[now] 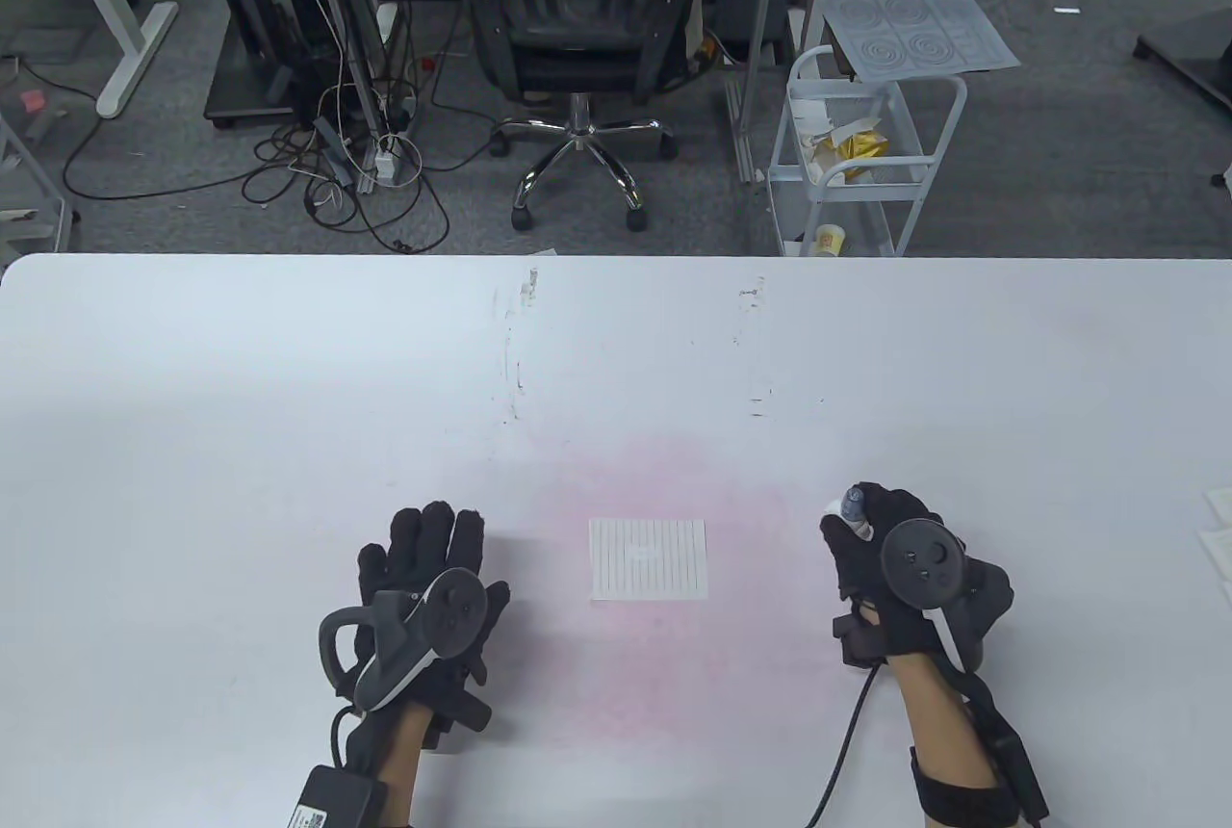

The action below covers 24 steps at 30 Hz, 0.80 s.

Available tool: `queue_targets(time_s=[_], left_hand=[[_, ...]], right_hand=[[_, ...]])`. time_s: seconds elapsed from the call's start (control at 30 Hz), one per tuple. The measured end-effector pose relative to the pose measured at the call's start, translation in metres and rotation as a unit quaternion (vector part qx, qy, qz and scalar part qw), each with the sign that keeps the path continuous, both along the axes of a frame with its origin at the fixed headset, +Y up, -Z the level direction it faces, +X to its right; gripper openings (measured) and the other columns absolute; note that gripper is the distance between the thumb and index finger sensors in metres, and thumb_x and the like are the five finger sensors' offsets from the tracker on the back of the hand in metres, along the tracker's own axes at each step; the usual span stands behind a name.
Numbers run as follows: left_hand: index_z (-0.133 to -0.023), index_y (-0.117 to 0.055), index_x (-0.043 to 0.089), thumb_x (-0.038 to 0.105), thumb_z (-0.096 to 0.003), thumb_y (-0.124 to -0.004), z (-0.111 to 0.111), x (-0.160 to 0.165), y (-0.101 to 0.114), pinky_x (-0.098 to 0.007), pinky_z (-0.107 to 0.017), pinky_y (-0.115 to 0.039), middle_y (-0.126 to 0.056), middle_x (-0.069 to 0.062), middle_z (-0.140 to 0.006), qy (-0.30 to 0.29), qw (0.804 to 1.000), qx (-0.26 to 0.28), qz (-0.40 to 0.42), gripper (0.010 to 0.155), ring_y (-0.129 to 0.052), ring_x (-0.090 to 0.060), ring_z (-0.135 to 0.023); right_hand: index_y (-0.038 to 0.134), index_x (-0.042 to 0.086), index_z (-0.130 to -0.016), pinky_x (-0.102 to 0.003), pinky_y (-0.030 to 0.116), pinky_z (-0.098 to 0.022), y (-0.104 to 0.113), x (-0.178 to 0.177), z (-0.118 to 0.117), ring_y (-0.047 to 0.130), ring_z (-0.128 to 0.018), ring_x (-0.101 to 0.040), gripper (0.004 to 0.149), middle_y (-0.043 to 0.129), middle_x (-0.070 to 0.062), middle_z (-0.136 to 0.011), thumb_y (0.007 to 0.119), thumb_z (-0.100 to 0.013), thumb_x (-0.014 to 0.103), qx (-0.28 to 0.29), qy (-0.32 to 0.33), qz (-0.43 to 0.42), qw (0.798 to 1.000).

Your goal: Brush correction fluid to cover black text

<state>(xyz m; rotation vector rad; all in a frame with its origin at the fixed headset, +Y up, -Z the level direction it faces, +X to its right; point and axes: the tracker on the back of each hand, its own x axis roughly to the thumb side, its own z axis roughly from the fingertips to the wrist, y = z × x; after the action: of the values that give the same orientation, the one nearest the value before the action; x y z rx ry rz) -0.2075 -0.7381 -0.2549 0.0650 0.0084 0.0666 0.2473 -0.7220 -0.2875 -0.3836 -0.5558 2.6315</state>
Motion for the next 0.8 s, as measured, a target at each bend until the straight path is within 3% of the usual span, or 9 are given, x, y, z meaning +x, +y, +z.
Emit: queue_targets(time_s=[0.23, 0.4, 0.8], left_hand=[[-0.107, -0.052, 0.037, 0.064, -0.0387, -0.072, -0.001, -0.005, -0.001, -0.063, -0.078, -0.047, -0.048, -0.001, -0.119, 0.006, 1.000, -0.006, 0.011, 0.076, -0.049, -0.033, -0.113], [-0.107, -0.053, 0.037, 0.064, -0.0388, -0.072, -0.001, -0.005, -0.002, -0.062, -0.078, -0.048, -0.048, -0.001, -0.119, 0.004, 1.000, -0.006, 0.015, 0.076, -0.048, -0.034, -0.113], [-0.107, -0.053, 0.037, 0.064, -0.0388, -0.072, -0.001, -0.003, -0.002, -0.062, -0.078, -0.049, -0.049, -0.001, -0.119, -0.002, 1.000, -0.004, 0.015, 0.076, -0.048, -0.033, -0.113]], right_hand=[[0.086, 0.021, -0.076, -0.055, 0.075, -0.052, -0.019, 0.025, -0.004, 0.099, -0.055, -0.032, 0.053, 0.089, -0.005, -0.073, 0.094, -0.031, 0.048, -0.052, -0.058, -0.028, 0.997], [0.087, 0.022, -0.076, -0.054, 0.076, -0.051, -0.021, 0.025, -0.004, 0.100, -0.054, -0.031, 0.054, 0.091, -0.004, -0.072, 0.094, -0.030, 0.050, -0.097, -0.061, -0.023, 0.993], [0.085, 0.019, -0.079, -0.055, 0.075, -0.052, -0.020, 0.029, -0.003, 0.099, -0.057, -0.033, 0.060, 0.089, -0.006, -0.075, 0.094, -0.030, 0.052, -0.123, -0.070, -0.031, 0.989]])
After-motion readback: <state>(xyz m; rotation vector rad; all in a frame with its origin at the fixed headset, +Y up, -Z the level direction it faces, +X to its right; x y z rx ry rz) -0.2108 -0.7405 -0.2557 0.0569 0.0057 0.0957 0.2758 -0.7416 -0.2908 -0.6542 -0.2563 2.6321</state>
